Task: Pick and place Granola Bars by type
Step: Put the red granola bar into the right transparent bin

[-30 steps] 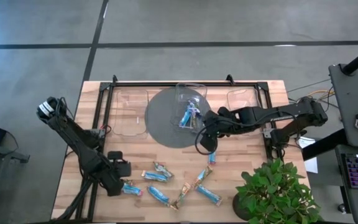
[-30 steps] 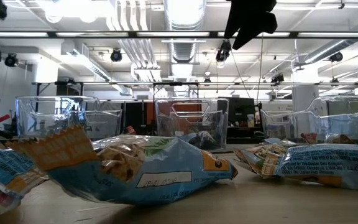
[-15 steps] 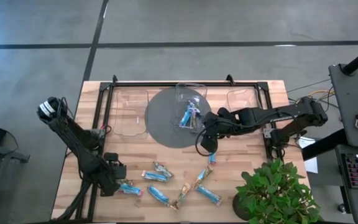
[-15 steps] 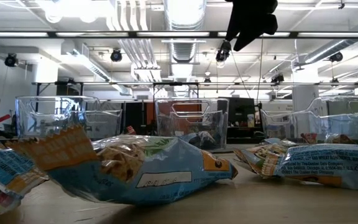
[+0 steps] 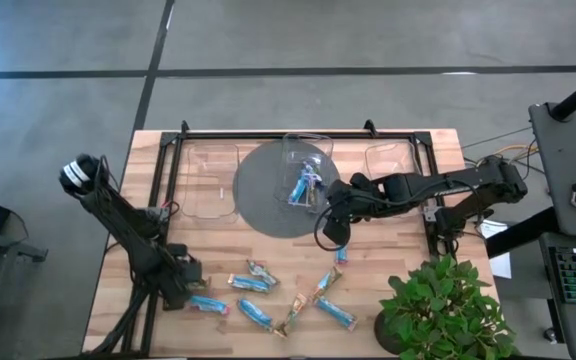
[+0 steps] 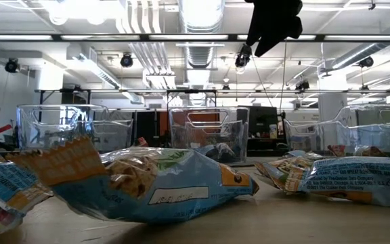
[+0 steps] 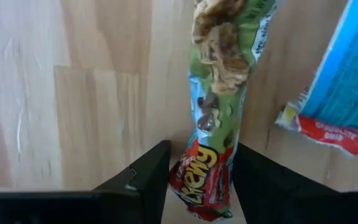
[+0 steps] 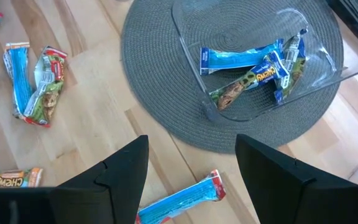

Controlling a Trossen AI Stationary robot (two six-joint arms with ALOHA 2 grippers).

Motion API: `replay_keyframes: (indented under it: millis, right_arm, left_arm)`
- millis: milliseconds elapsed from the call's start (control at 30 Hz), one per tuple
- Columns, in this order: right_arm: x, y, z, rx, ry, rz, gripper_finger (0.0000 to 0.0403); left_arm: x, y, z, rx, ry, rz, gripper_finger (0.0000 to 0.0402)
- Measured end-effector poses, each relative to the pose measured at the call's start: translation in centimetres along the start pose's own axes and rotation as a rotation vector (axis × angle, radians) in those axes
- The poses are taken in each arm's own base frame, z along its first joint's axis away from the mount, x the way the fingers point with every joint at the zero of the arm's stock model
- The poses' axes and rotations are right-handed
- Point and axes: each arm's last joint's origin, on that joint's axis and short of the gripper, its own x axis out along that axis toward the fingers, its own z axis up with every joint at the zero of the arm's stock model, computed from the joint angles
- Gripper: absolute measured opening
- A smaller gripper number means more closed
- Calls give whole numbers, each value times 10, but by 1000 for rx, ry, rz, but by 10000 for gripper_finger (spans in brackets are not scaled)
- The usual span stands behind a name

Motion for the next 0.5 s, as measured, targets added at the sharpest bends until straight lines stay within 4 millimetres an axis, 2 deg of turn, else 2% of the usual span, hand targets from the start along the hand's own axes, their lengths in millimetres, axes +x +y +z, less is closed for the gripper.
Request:
replay_keyframes:
  millis: [167,233,400,500]
  right_arm:
    - [0,0,0,6,-1,0,231]
    - [0,0,0,16,-3,-2,231]
    - [-4,-2,4,121,-34,-3,231]
    - [-2,-6,9,271,16,77,231]
  left_arm:
    - [-3,0,3,-103,-30,1,107]
    - [-8,-5,8,-121,-94,-23,90]
    - [-38,-15,25,-175,-261,-76,64]
    - [-70,-20,42,-198,-455,-74,61]
